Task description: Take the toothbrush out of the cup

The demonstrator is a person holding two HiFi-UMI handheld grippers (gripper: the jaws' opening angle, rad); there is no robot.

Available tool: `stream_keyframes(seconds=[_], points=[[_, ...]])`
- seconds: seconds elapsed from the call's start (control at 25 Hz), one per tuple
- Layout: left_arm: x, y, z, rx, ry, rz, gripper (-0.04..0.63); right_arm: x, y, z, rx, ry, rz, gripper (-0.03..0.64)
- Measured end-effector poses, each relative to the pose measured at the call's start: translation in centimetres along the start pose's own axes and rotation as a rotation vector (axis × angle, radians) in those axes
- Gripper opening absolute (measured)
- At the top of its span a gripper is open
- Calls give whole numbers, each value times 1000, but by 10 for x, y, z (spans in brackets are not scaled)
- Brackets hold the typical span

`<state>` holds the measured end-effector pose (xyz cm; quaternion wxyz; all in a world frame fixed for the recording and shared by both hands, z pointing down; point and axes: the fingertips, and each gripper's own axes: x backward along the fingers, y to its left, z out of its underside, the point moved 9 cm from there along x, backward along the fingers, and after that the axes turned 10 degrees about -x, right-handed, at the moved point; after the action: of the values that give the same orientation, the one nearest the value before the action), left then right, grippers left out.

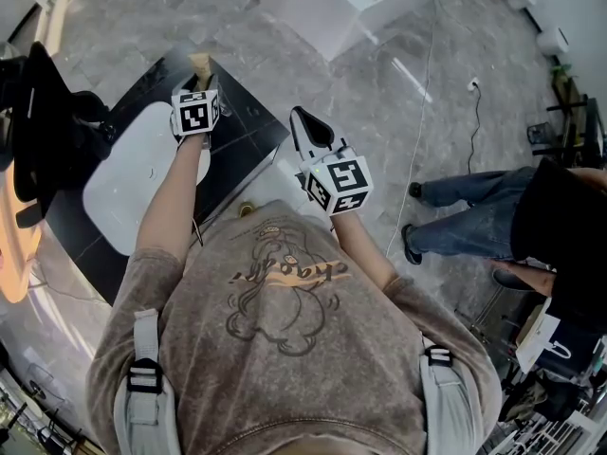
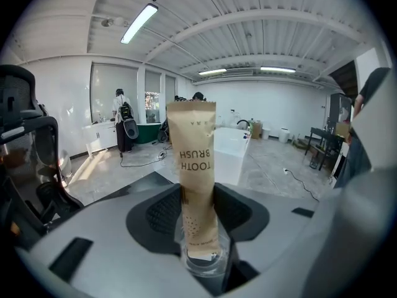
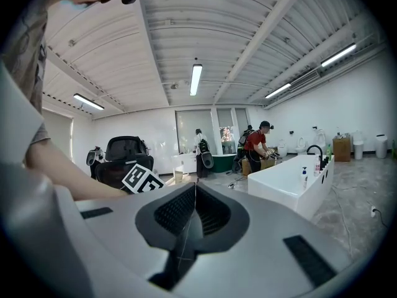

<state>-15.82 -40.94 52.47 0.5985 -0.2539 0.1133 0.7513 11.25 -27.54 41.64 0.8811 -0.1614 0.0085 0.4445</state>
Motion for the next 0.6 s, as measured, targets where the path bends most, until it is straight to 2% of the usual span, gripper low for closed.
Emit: stream_keyframes(seconds=[0.24, 0.6], points=[[3, 3, 0, 2, -7, -19, 110, -1, -2, -1, 1, 4, 2, 18], [16, 1, -6, 15, -42, -25, 101, -1, -2, 1, -2, 8, 0, 18]])
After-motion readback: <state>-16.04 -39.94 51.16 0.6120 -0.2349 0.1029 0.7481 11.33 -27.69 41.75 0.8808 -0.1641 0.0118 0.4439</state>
